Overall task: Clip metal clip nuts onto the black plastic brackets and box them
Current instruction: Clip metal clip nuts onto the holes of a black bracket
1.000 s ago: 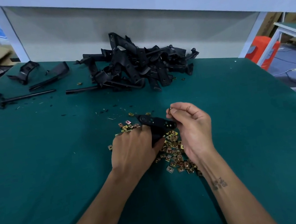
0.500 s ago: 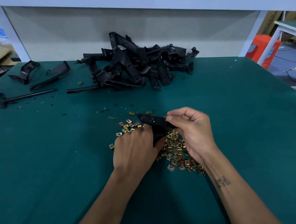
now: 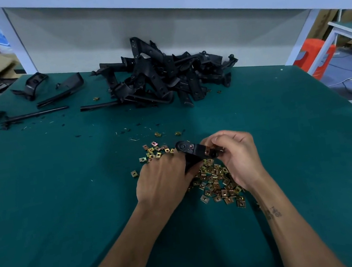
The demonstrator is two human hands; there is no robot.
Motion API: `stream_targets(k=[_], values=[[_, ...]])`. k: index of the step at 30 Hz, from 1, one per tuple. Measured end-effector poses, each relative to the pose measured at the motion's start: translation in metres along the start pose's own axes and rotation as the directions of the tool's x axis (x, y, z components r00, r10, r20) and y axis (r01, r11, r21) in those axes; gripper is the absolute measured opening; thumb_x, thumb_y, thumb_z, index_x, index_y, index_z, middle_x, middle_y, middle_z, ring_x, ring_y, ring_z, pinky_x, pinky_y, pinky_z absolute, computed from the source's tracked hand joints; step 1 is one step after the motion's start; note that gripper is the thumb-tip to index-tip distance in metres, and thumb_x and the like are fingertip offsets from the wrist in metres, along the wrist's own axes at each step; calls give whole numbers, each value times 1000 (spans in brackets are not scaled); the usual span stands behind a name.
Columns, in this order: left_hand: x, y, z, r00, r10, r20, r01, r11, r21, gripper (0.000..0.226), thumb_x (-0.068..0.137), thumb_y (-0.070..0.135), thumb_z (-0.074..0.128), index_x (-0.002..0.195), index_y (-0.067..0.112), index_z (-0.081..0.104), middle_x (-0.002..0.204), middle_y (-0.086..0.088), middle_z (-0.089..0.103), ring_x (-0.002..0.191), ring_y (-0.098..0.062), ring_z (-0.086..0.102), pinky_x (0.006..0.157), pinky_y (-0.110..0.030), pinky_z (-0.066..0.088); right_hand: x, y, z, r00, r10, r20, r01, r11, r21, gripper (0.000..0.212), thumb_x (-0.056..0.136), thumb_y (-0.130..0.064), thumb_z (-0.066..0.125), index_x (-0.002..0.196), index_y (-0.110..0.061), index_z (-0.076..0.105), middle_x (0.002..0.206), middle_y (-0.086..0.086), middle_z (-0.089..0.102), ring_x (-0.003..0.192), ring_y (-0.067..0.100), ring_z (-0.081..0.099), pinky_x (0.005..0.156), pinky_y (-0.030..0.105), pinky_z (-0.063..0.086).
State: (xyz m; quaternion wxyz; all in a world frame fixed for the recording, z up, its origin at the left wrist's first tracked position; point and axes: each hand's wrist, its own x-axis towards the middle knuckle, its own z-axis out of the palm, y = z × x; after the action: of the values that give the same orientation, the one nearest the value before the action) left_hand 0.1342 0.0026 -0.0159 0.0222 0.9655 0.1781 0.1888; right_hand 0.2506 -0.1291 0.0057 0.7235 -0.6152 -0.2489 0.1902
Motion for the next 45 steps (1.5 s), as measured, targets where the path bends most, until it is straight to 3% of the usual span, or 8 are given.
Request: stream_targets(k=[5, 8, 13, 22, 28, 33, 42, 45], values=[[2, -2, 4, 1000, -8, 13, 9, 993, -116, 79, 89, 79, 9, 95, 20, 61, 85, -7, 70, 75, -33, 69, 59, -35, 37, -9, 9, 5, 971, -235, 55, 238, 900, -364, 23, 91, -10, 60, 80, -11, 81, 76, 6, 74, 65, 18, 60, 56, 35, 44], [1, -7, 2, 999, -32, -22, 26, 974, -225, 84, 84, 78, -4, 91, 21, 57, 82, -10, 67, 74, -39, 67, 60, -36, 36, -11, 7, 8, 838, -498, 224, 525, 624, -579, 20, 96, -6, 59, 100, -1, 78, 106, 2, 75, 97, 10, 70, 84, 30, 57], [5, -8, 5, 999, -32, -4, 30, 972, -232, 77, 90, 72, 2, 94, 19, 58, 85, -11, 67, 77, -38, 66, 62, -36, 36, -8, -6, 1, 860, -331, 389, 494, 344, -799, 41, 95, -33, 56, 121, -6, 72, 132, -10, 65, 112, 9, 65, 93, 34, 56], [5, -13, 9, 993, -114, 22, 115, 962, -247, 61, 95, 79, 16, 79, 24, 39, 82, -12, 65, 77, -39, 66, 60, -40, 42, -9, 5, -9, 941, -297, 160, 326, 681, -656, 55, 90, -26, 55, 144, -16, 58, 114, -6, 68, 108, 8, 64, 97, 31, 54], [5, -13, 9, 986, -149, 72, 163, 949, -269, 57, 93, 79, 23, 72, 27, 33, 70, -3, 55, 70, -32, 61, 63, -42, 50, 3, 13, -35, 920, -370, -130, 141, 621, -771, 37, 86, 3, 65, 116, -16, 76, 101, -9, 71, 101, 11, 66, 94, 40, 56], [4, -13, 9, 987, -140, 79, 156, 953, -259, 55, 93, 77, 28, 81, 27, 44, 74, -3, 60, 73, -32, 63, 63, -39, 47, 9, 15, -47, 999, -42, 2, 22, 487, -873, 27, 90, -14, 74, 116, -21, 76, 108, -9, 64, 113, 14, 50, 92, 22, 40], [4, -11, 10, 990, -123, 66, 135, 962, -236, 49, 95, 74, 35, 80, 28, 42, 67, 3, 49, 73, -31, 64, 59, -36, 40, 3, 15, -42, 997, -57, 58, 76, 418, -905, 19, 91, -1, 67, 88, -20, 67, 96, -8, 62, 102, 15, 51, 78, 25, 37], [3, -9, 10, 992, -106, 68, 118, 971, -208, 48, 96, 73, 35, 80, 28, 41, 65, 6, 40, 72, -32, 64, 60, -35, 37, 0, 10, -38, 987, -159, 37, 117, 527, -842, 17, 92, 1, 69, 88, -15, 70, 89, -12, 67, 89, 4, 59, 73, 11, 41]])
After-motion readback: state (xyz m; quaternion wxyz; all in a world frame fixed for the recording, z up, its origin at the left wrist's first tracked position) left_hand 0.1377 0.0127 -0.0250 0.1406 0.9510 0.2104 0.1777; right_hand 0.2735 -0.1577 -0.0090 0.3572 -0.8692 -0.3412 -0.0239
